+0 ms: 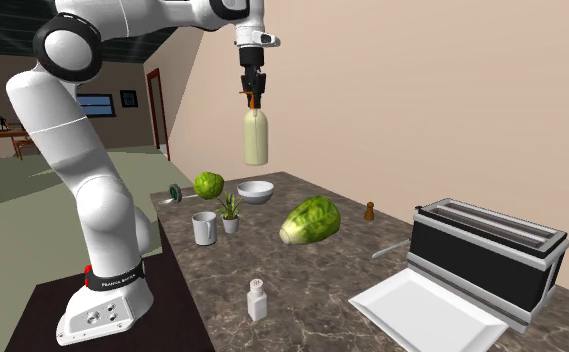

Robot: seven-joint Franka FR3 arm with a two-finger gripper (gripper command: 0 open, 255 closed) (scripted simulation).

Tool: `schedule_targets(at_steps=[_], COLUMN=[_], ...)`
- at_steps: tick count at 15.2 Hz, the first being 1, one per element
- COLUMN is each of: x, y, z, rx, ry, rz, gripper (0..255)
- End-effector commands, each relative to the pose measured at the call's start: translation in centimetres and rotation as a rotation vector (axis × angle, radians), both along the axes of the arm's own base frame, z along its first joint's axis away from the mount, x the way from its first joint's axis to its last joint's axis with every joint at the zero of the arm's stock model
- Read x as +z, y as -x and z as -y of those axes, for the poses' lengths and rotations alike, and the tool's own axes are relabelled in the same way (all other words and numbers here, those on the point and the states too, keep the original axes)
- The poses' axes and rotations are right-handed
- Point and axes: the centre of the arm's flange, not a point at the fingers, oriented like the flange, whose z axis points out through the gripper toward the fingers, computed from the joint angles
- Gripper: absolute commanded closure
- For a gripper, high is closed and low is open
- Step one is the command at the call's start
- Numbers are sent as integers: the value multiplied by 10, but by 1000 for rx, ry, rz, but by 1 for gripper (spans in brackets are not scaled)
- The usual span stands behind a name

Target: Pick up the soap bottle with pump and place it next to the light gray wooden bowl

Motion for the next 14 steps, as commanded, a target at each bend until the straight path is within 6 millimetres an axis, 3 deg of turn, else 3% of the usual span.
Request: schedule_targets(at_steps=[1, 14], x=[2, 2], y=[-2, -24], z=[-25, -195], rx=[-1, -1], ry=[0, 0], rz=[1, 1], gripper=[255, 255])
